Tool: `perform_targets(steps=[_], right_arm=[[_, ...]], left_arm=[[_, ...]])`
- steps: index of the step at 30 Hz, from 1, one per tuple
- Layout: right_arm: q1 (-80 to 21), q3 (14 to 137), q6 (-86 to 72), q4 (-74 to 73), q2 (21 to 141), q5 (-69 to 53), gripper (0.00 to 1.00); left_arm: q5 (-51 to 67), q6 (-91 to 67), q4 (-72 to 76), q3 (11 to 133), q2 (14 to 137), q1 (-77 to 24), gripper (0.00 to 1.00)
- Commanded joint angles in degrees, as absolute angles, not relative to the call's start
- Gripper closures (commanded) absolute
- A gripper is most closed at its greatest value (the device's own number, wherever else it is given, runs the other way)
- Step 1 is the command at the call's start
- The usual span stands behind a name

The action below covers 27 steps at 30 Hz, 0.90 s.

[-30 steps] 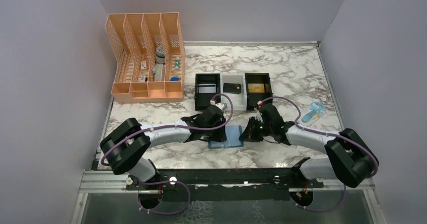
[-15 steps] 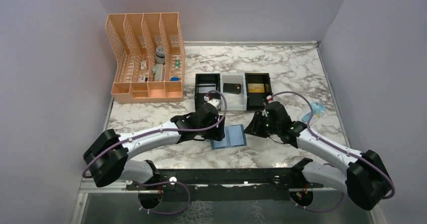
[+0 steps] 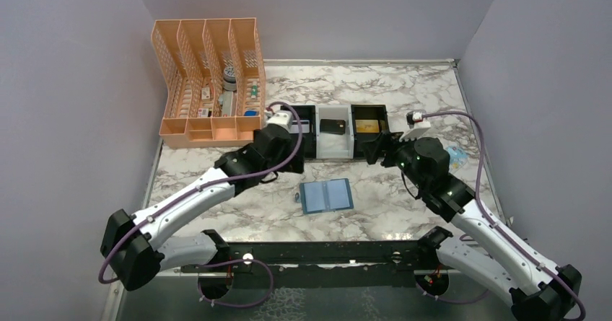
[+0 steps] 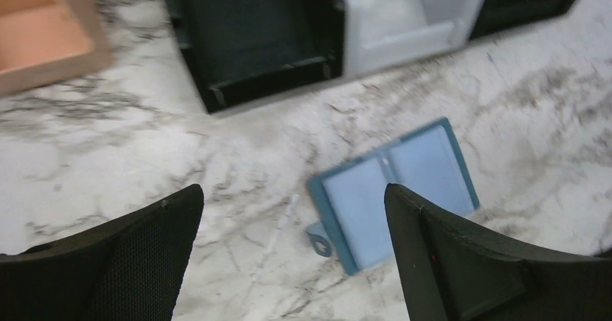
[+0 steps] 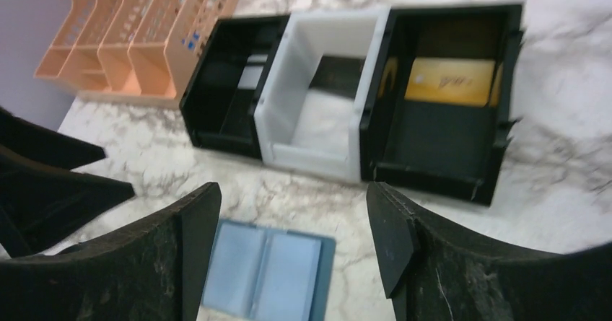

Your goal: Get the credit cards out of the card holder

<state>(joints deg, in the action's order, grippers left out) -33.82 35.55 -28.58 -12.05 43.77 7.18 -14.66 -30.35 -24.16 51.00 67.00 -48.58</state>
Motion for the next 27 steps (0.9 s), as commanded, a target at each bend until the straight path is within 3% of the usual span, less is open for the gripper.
perform_targets(steps=[1, 6, 10, 19, 27], right_arm=[[-34.2, 38.6, -17.7, -4.5, 43.2, 19.0, 0.23], [-31.4, 43.5, -12.8, -3.6, 48.2, 24.3, 0.08], [-21.2, 49.1, -14.5, -5.7, 51.0, 10.1, 0.08], [-20.9, 66.5, -10.4, -19.1, 55.8, 9.9, 0.03], [-20.9, 65.7, -11.6, -17.1, 52.3, 1.8, 0.01]], left_arm=[[-20.8, -27.1, -29.1, 53.5, 60.9, -38.9, 0.01], [-25.9, -26.9, -33.0, 54.3, 54.0, -30.3, 0.01], [-27.8, -26.4, -36.3, 56.6, 51.9, -27.5, 0.01], [-27.0, -24.9, -42.2, 64.3, 48.7, -27.4, 0.01], [-27.3, -24.6, -44.6, 70.6, 50.1, -27.3, 0.01]])
